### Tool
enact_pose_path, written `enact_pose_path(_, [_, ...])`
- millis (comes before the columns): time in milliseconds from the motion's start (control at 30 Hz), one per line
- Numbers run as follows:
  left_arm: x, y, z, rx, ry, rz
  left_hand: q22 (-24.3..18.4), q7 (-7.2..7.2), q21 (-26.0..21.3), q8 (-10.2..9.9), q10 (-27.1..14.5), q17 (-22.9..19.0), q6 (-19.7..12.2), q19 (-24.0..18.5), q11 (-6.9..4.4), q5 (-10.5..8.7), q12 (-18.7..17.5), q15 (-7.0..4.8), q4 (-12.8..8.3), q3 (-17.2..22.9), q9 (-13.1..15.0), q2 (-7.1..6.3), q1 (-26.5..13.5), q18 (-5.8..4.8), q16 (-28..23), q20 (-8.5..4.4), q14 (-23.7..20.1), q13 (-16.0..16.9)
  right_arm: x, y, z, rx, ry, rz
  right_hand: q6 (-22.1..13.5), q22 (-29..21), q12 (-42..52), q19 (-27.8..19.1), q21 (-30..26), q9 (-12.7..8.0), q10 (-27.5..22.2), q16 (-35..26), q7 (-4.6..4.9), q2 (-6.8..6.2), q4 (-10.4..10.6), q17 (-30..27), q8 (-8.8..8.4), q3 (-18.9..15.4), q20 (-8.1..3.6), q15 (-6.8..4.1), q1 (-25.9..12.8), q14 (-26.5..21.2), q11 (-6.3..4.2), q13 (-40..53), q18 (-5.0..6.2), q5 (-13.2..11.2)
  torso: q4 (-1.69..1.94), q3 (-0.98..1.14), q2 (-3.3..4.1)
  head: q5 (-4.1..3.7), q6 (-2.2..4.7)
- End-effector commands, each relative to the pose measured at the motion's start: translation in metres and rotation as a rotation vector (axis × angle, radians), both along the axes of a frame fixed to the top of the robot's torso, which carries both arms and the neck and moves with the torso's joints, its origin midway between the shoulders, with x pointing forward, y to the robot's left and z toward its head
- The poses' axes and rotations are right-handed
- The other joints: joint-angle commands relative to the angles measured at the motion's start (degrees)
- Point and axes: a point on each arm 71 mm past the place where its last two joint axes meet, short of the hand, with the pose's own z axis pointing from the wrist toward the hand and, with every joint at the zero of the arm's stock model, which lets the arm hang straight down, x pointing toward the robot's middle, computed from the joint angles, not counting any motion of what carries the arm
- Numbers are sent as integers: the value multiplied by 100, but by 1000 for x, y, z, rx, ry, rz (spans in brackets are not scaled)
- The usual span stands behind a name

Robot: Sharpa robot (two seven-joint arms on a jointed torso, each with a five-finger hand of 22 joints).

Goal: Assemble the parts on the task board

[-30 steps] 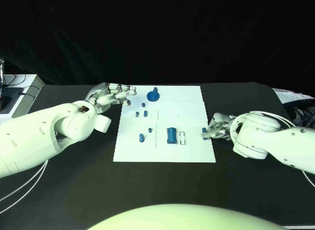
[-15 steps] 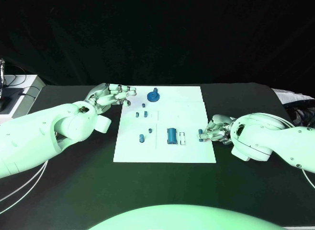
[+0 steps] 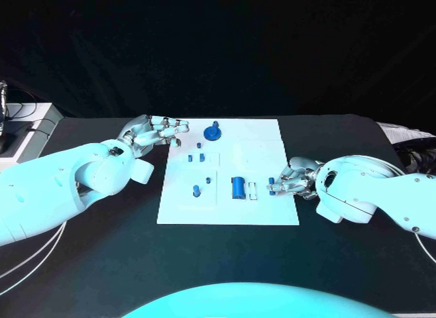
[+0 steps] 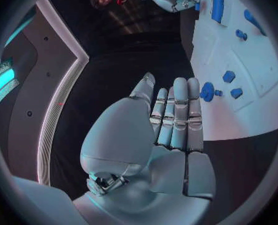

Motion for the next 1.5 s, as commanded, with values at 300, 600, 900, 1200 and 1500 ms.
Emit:
enact_pose_path(300, [-1,-3,1,-9,-3,-23,5,1,-29,23,-31,-5,-27,16,-17,-8,29,-3,16,-16,8,50,-13,8,23,20,-30,-4,-2,23,1,26,-12,52,35,922,-16,247,-6,3,54,-30,-13,14,-1640,-8,12,1568,-22,-10,-32,-11,-26,-10,-36,25,2,-3,-1,-9,1])
enact_pose_path(600, [-1,-4,1,-10,-3,-25,5,1,-29,23,-31,-5,-27,16,-17,-8,29,-3,16,-16,8,50,-13,8,23,20,-30,-4,1,38,-7,14,-28,74,39,920,-13,245,-13,-1,55,-34,-10,31,-1662,-15,2,1549,-22,-10,-22,-11,-25,-10,-34,34,10,-1,2,-8,-4])
enact_pose_path(900, [-1,-4,1,-10,-3,-26,5,1,-29,23,-31,-5,-27,16,-17,-8,29,-3,16,-16,8,50,-13,8,23,20,-30,-4,4,44,-14,1,-28,83,43,916,-18,243,-27,-3,51,-38,-10,39,-1667,-20,-1,1541,-21,-9,-23,-11,-24,-12,-32,34,4,-1,5,10,-38])
enact_pose_path(1200, [-2,-4,1,-10,-2,-27,5,1,-29,23,-31,-5,-27,16,-17,-8,29,-3,16,-16,8,50,-13,8,23,20,-30,-4,4,45,-18,-12,-12,92,45,916,-11,244,-27,-4,53,-37,-10,46,-1679,-21,-6,1527,-21,-9,-23,-10,-24,-9,-31,38,-2,3,3,35,-78])
enact_pose_path(1500, [-2,-3,1,-10,-1,-28,5,1,-29,23,-31,-5,-27,16,-17,-8,29,-3,16,-16,8,50,-13,8,23,20,-30,-4,0,47,-19,-22,6,116,46,919,-15,244,-20,-4,49,-39,-10,51,-1685,-24,-8,1517,-20,-9,-25,-12,-24,-13,-33,47,-5,4,-1,53,-98])
